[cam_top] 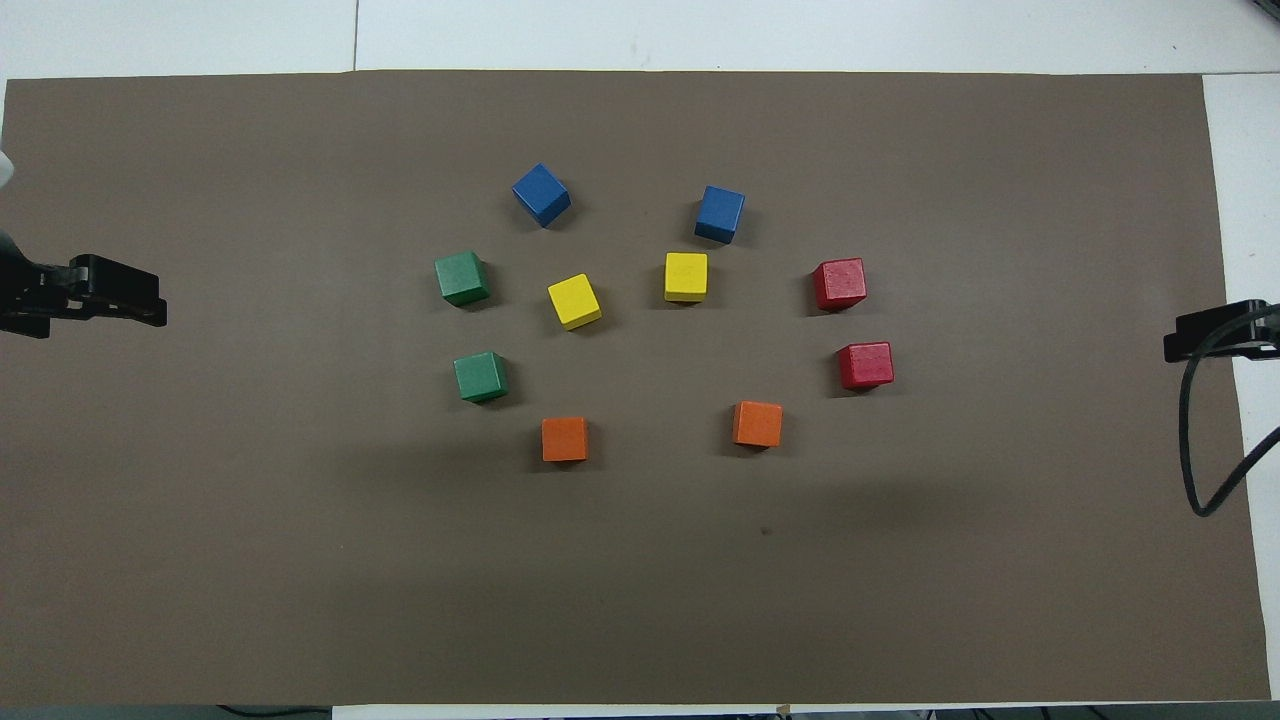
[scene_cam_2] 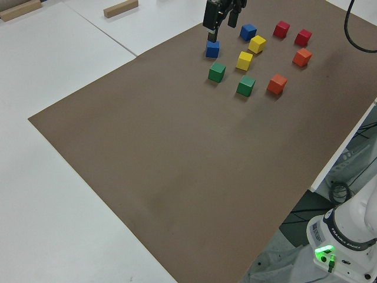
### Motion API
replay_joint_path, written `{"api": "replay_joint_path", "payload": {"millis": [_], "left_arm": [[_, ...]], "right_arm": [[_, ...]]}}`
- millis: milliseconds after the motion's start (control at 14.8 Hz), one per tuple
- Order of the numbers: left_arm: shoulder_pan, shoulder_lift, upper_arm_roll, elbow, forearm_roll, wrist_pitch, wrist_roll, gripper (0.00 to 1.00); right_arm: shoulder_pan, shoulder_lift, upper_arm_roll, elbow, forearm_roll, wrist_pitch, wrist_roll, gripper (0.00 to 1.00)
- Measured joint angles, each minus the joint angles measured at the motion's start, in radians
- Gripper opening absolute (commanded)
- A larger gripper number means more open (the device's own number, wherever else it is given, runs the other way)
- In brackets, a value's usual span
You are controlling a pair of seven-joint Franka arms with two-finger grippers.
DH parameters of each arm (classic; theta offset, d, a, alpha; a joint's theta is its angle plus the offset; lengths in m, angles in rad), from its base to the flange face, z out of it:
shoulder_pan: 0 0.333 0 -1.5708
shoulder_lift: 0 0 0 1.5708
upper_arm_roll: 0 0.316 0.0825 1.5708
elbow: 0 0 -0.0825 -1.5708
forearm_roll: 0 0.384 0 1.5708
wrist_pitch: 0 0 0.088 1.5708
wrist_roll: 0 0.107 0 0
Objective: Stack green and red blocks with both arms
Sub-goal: 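Move the left gripper toward the green blocks while the right gripper advances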
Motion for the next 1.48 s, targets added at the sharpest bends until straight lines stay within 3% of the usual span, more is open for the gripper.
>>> {"api": "replay_joint_path", "payload": {"millis": [1079,1282,1484], "left_arm": [[-0.009,-0.002,-0.007,-0.022,-0.004,0.020,0.000,1.00],[-0.072,-0.007,-0.016,-0.076,-0.010,0.098,-0.003,1.00],[-0.200,0.049,-0.020,-0.130,-0.011,0.211,-0.112,1.00]], "right_arm": [[0.004,-0.001,0.000,-0.005,0.000,0.000,0.005,1.00],[0.032,-0.002,0.002,-0.029,0.011,0.014,0.005,1.00],[0.081,0.000,0.003,-0.100,0.018,0.133,0.013,1.00]]}}
